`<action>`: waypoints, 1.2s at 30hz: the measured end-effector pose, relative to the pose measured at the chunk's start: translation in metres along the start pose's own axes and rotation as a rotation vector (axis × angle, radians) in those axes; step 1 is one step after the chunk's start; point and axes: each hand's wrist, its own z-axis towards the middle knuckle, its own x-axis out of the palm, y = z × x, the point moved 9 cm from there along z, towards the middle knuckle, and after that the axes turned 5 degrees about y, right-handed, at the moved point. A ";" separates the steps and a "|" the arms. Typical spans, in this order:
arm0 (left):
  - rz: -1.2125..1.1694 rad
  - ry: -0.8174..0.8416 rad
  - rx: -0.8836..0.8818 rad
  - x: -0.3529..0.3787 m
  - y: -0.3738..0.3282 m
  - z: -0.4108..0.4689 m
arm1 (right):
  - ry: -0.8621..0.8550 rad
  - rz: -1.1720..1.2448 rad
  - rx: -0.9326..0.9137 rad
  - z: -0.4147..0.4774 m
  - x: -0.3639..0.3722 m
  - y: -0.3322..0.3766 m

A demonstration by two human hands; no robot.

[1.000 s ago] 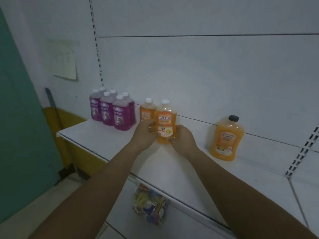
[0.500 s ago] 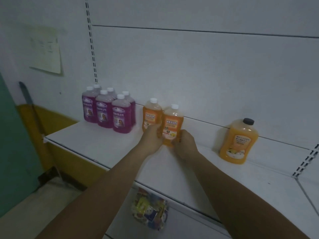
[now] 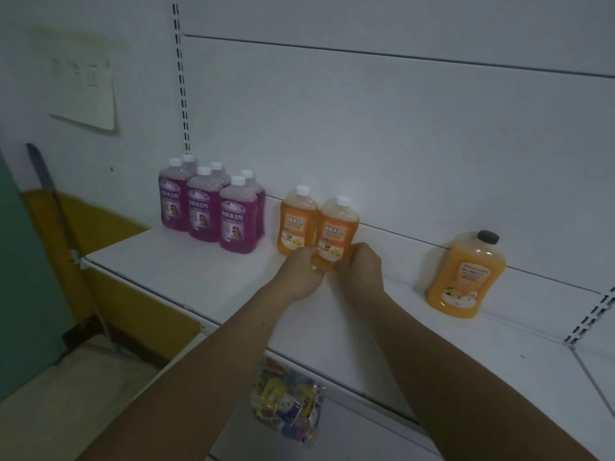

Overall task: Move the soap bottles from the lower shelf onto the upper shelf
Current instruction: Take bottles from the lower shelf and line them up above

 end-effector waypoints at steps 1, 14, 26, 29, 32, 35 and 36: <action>0.000 0.008 -0.006 0.001 -0.001 0.000 | 0.003 0.006 0.009 -0.001 0.001 0.000; 0.334 -0.050 0.087 -0.022 -0.087 -0.044 | 0.066 -0.254 -0.044 -0.058 -0.059 0.015; 0.503 0.263 0.547 0.167 -0.204 -0.164 | -0.131 -0.522 0.102 -0.306 -0.234 -0.067; 0.525 0.424 0.660 0.235 -0.223 -0.203 | -0.155 -0.587 0.205 -0.375 -0.268 -0.104; 0.510 0.548 0.745 0.295 -0.242 -0.243 | -0.186 -0.611 0.321 -0.434 -0.304 -0.144; 0.505 0.626 0.779 0.353 -0.257 -0.273 | -0.195 -0.613 0.396 -0.477 -0.338 -0.191; 0.518 0.645 0.782 0.373 -0.263 -0.282 | -0.189 -0.617 0.411 -0.487 -0.348 -0.207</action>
